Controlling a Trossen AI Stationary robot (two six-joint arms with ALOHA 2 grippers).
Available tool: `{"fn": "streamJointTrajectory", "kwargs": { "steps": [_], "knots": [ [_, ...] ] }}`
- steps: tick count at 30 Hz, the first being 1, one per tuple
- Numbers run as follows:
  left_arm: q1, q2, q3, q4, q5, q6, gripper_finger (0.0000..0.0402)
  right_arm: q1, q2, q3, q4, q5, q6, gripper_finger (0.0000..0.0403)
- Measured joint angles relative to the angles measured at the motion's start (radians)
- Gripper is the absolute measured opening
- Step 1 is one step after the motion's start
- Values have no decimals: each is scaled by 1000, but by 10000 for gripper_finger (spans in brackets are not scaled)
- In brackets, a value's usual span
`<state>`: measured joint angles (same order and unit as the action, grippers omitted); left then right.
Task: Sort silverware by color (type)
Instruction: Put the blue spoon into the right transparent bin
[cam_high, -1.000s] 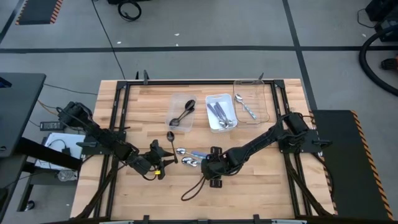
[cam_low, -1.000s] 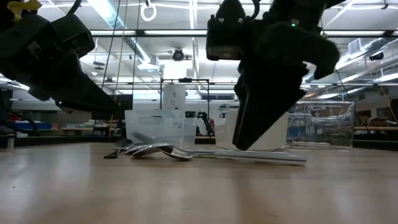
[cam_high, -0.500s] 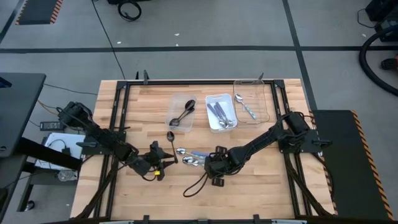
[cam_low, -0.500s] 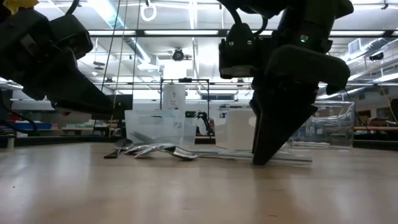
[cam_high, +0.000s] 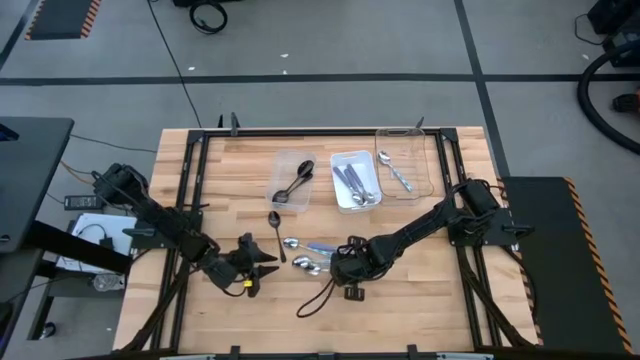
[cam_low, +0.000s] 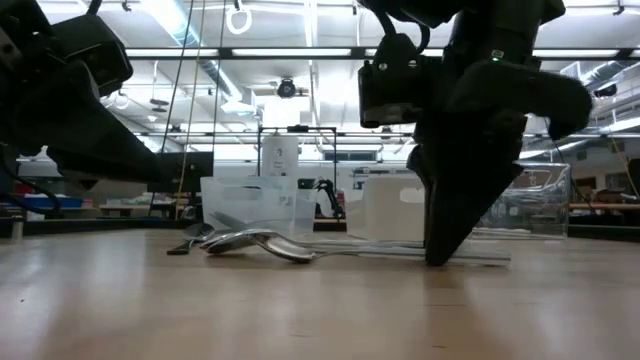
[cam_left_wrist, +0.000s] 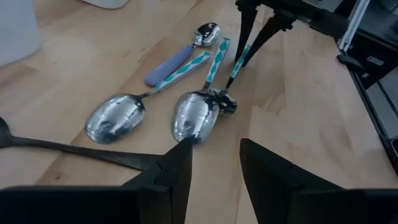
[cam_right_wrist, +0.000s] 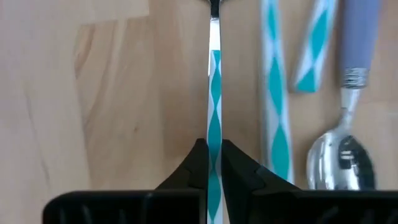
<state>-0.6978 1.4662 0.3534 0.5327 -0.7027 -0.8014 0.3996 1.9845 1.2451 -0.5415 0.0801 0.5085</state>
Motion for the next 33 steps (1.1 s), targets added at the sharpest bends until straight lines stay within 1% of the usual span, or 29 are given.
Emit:
{"fn": "streamJointTrajectory", "kwargs": {
  "steps": [5,10,15,20,28,33],
  "knots": [
    [-3,0,0,0,-10,1,141,5,-12,19,-49,-77,-52,29],
    [1,0,0,2,-16,15,141,6,-39,28,-75,-72,-59,33],
    [8,0,0,22,-43,85,141,5,-74,29,-102,-48,-29,33],
    [47,0,0,74,-47,192,141,5,-132,30,-153,18,20,33],
    [91,0,0,149,-47,345,141,5,-268,31,-305,175,111,33],
    [116,0,0,168,-46,415,141,4,-348,31,-376,243,120,33]
  ]
}}
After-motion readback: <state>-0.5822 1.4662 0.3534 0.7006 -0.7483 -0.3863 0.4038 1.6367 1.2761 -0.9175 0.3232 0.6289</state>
